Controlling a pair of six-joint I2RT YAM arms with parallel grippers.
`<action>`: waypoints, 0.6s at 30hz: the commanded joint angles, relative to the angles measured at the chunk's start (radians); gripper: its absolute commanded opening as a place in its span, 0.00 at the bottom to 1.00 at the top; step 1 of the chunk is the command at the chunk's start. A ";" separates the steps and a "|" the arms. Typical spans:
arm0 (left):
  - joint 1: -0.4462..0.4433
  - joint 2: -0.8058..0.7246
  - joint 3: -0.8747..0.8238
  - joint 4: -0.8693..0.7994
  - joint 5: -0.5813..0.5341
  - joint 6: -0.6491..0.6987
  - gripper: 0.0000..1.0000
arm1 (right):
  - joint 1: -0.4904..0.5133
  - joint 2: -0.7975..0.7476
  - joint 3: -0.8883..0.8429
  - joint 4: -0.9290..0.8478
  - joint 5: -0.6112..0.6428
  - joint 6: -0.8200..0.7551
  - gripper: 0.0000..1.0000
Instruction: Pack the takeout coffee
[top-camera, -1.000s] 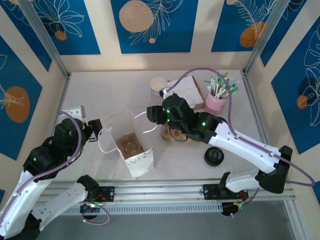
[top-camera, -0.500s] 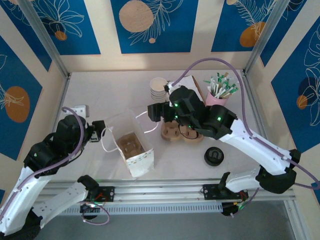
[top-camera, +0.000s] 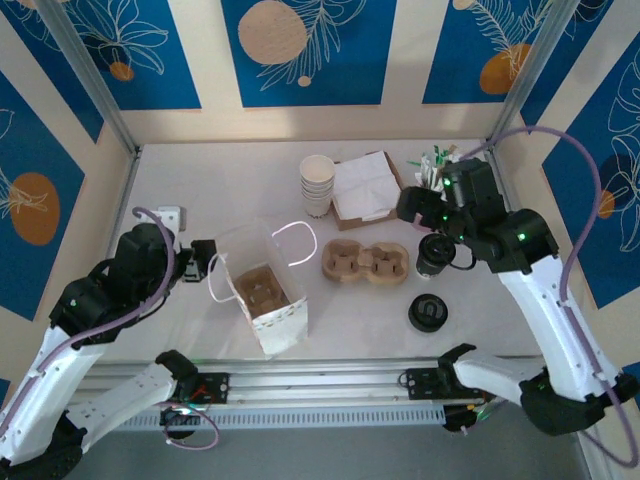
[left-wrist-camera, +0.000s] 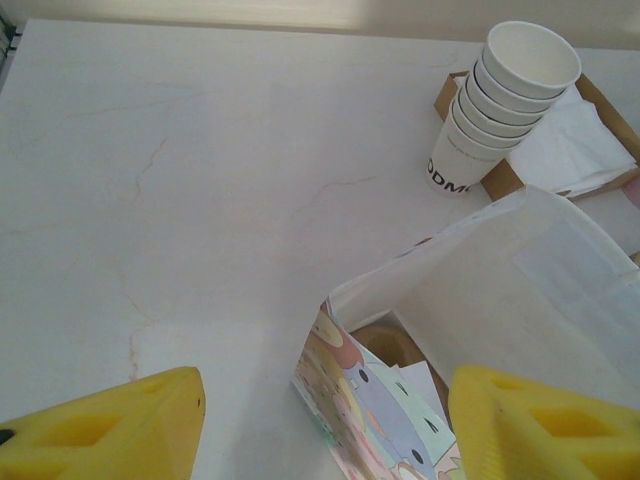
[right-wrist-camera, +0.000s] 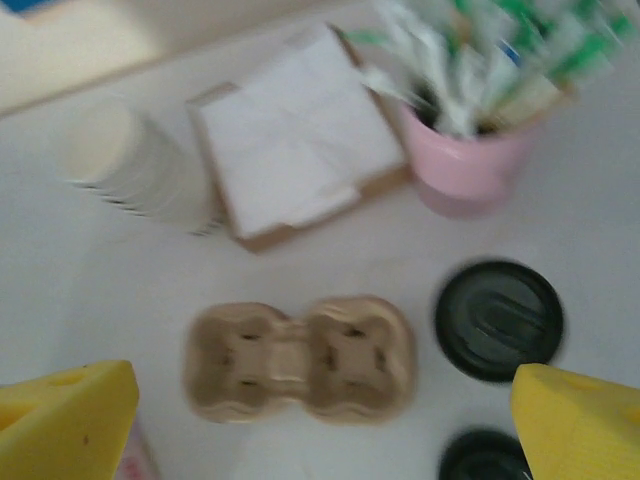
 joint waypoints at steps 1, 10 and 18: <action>0.010 0.003 0.010 -0.022 0.014 0.038 0.67 | -0.168 -0.002 -0.144 0.011 -0.207 -0.003 0.97; 0.010 -0.011 0.012 -0.030 0.008 0.055 0.71 | -0.304 0.089 -0.326 0.168 -0.192 -0.034 0.96; 0.011 -0.009 0.029 -0.060 0.003 0.063 0.73 | -0.333 0.211 -0.326 0.227 -0.140 -0.053 0.94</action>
